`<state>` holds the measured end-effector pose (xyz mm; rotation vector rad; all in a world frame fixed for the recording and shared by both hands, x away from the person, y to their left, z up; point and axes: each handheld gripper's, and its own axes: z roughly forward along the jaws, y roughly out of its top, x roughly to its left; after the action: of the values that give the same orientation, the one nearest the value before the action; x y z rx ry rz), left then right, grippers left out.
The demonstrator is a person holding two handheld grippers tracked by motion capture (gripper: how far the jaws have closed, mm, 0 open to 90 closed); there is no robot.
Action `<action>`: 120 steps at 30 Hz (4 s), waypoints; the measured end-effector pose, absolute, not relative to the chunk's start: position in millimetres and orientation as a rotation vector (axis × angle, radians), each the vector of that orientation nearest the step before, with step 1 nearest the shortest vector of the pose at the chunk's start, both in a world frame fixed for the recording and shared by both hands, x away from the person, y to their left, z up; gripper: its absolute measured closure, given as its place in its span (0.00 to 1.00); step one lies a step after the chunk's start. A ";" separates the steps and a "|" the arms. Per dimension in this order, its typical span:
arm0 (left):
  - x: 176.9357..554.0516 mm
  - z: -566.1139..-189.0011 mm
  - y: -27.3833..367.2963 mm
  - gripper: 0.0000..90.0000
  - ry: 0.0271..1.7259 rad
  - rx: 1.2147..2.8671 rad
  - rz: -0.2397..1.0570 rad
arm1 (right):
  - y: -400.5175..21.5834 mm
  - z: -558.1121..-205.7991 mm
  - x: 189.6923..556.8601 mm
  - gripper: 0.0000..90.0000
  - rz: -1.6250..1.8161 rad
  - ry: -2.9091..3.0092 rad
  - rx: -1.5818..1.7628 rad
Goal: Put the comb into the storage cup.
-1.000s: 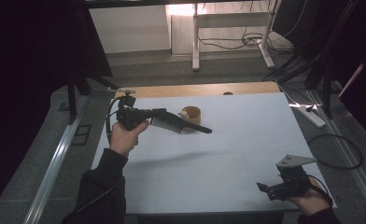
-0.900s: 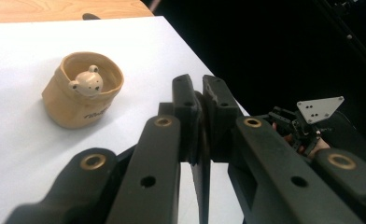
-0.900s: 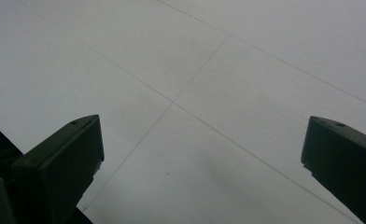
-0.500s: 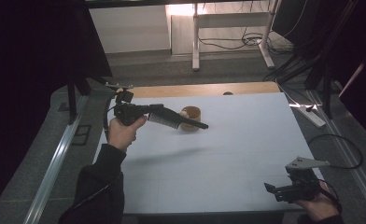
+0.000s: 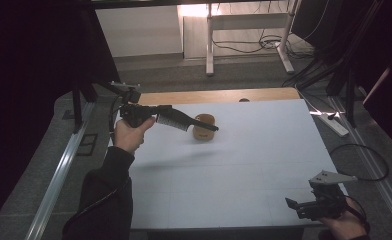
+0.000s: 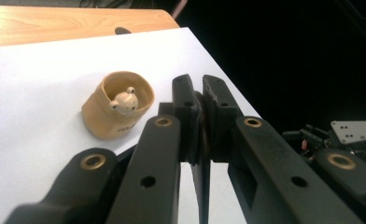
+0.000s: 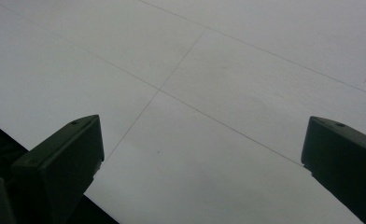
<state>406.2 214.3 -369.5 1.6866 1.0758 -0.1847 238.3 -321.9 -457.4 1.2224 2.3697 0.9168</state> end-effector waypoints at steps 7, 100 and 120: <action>412.4 -363.4 216.0 0.93 1.094 1.689 -0.160 | -322.1 -456.7 235.3 0.00 0.913 2.369 1.221; 489.6 -394.7 192.5 0.93 1.284 1.804 -0.170 | -321.0 -458.2 236.3 0.00 0.892 2.405 1.205; 492.8 -402.8 185.6 0.91 1.275 1.783 -0.191 | -320.4 -458.2 236.0 0.01 0.885 2.411 1.195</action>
<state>492.8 185.6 -402.8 1.7827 1.2747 -0.1908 236.0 -320.4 -458.2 1.1951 2.4112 0.8855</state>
